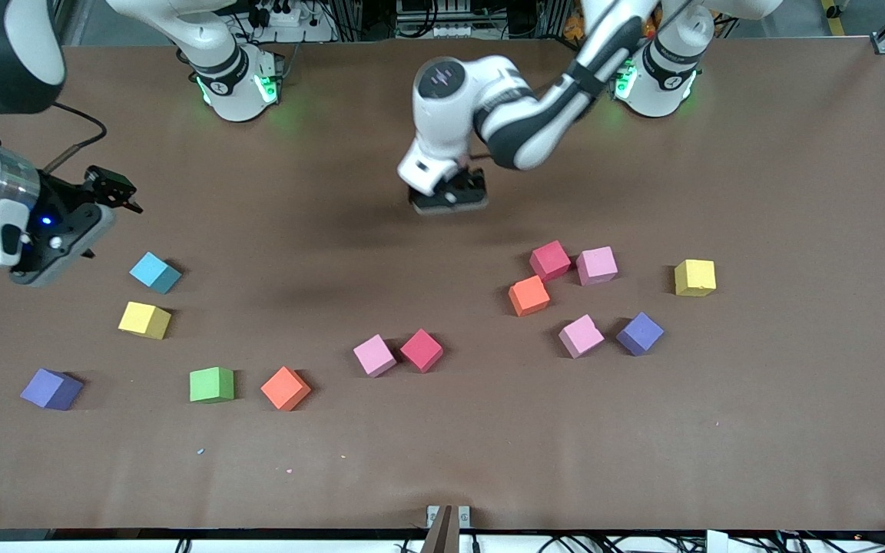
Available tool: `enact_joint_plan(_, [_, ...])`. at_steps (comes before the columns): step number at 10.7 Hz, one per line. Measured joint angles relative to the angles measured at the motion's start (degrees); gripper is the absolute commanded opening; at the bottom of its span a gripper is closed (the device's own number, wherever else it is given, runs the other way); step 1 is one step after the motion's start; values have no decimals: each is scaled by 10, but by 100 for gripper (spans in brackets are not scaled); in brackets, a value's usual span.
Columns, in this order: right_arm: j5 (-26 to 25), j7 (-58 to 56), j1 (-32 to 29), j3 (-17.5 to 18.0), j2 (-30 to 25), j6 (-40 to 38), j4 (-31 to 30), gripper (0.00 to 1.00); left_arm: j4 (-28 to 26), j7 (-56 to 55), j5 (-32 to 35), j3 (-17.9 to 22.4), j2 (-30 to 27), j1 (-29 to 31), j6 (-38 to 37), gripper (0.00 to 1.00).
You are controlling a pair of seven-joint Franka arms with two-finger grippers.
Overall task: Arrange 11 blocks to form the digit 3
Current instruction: 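Carry the cyan block with the left gripper and set it down, then grasp the orange block with the left gripper while the right gripper reaches the green block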
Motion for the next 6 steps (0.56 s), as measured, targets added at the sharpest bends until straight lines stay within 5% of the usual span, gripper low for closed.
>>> enact_joint_plan(6, [-7,-282,1,-3,30,87,-2,100,32,118,0,5,31,168,0,100])
